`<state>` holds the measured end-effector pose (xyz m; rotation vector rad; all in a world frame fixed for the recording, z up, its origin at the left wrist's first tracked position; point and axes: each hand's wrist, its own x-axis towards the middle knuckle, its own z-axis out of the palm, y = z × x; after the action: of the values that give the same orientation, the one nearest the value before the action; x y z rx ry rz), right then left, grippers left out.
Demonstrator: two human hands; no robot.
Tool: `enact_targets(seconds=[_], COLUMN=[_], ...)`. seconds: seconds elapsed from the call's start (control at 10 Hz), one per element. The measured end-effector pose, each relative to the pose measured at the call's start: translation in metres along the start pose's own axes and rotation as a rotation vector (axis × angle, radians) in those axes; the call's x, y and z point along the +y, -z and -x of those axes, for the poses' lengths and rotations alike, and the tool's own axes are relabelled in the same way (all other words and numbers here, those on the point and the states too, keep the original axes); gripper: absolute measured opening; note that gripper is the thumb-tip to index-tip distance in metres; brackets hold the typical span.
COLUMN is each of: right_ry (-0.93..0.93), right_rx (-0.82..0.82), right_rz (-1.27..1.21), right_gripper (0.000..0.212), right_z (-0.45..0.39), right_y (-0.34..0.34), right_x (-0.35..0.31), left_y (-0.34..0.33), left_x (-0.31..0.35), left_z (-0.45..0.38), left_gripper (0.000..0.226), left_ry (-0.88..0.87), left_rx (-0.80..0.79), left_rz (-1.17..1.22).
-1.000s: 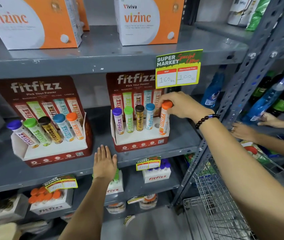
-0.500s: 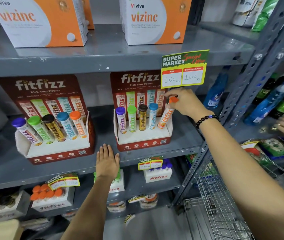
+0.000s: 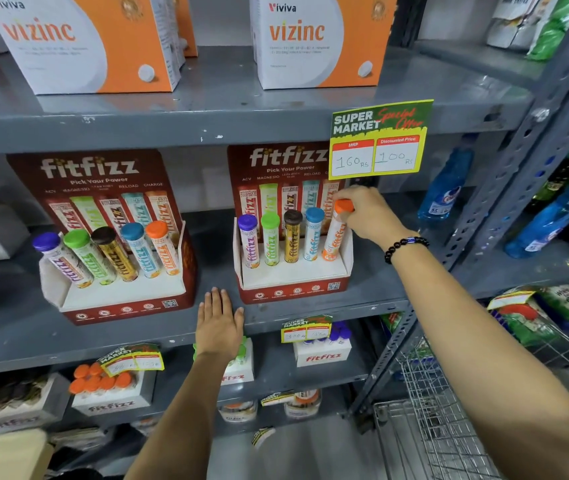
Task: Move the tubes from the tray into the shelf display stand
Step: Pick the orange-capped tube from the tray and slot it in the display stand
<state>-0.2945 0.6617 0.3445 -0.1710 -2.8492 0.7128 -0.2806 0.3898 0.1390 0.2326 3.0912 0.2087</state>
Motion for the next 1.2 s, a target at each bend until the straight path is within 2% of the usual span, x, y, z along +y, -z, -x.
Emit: enact_targets(seconds=[0.5,0.8,1.0,1.2], right_ry=[0.037,0.027,0.054,0.052], right_rx=[0.014,-0.043,0.001,-0.032], right_rz=[0.029,-0.004,-0.019,-0.069], right_gripper=[0.039,0.04,0.035,0.039], right_z=[-0.007,-0.005,-0.005,-0.008], right_y=[-0.002,-0.021,-0.025,-0.027], right_x=[0.0,0.008,0.01,0.013], left_y=[0.004,0.005,0.006,0.009], left_x=[0.002,0.001,0.003,0.002], left_z=[0.001,0.001,0.001,0.0], left_gripper=[0.06,0.06,0.061,0.06], left_ry=[0.001,0.004,0.011,0.014], left_rx=[-0.036,-0.059,-0.059,-0.076], left_rz=[-0.009,-0.006,-0.003,0.0])
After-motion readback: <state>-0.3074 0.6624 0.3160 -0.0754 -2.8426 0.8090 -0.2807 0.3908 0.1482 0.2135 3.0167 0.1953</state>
